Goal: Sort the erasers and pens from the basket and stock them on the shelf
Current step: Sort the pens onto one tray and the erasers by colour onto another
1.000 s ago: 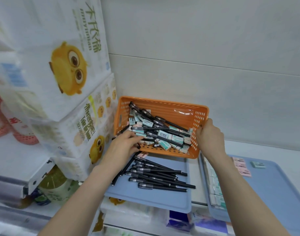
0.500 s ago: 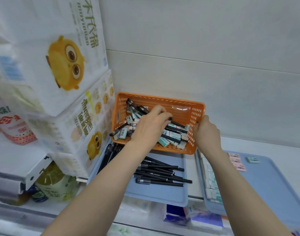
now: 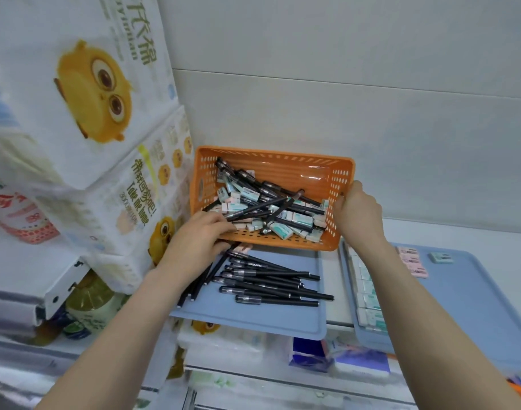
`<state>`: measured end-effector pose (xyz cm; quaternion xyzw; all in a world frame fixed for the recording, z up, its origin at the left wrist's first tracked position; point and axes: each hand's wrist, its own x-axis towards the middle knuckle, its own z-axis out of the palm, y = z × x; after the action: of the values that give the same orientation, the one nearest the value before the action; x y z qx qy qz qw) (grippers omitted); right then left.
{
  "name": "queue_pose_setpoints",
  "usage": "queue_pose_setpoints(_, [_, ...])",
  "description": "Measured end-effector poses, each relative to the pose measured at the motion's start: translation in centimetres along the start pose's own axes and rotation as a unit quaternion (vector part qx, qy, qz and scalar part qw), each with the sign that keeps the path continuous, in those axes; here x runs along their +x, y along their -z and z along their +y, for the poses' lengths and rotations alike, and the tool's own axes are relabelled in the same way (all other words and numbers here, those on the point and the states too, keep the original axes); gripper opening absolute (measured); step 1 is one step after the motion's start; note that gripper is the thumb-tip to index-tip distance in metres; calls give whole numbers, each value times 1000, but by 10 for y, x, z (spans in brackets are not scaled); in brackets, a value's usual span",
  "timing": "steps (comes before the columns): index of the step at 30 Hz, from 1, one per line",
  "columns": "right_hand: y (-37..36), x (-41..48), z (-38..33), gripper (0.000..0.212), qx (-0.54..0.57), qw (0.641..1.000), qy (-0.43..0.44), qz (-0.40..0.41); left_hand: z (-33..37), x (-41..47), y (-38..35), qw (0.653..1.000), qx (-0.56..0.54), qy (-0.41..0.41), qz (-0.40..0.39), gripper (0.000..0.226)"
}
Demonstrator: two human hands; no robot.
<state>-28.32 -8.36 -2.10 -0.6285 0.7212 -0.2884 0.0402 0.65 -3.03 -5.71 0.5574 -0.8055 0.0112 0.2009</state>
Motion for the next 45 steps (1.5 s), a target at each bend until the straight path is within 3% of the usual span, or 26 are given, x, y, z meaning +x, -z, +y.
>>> queue_pose_setpoints(5, [10, 1, -3, 14, 29, 1000, 2, 10, 5, 7, -8, 1000, 21, -2, 2, 35])
queue_pose_setpoints(15, [41, -6, 18, 15, 18, 995, -30, 91, 24, -12, -14, 991, -9, -39, 126, 13])
queue_pose_setpoints(18, [48, -9, 20, 14, 12, 994, -33, 103, 25, -10, -20, 997, -6, -18, 78, 1])
queue_pose_setpoints(24, [41, -21, 21, 11, 19, 991, -53, 124, 31, 21, -29, 988, 90, 92, -90, 29])
queue_pose_setpoints(30, [39, -28, 22, 12, 32, 990, -58, 128, 39, 23, -41, 976, 115, 162, -92, 36])
queue_pose_setpoints(38, [34, -33, 24, 10, 51, 987, -82, 125, 55, 28, -36, 946, 154, 261, -112, 16])
queue_pose_setpoints(41, [34, -34, 25, 11, 57, 987, -83, 125, 51, 22, -32, 957, 98, 259, -92, 16])
queue_pose_setpoints(45, [31, -33, 26, 12, 68, 987, -75, 127, 45, 5, -11, 981, 16, 194, 16, 15])
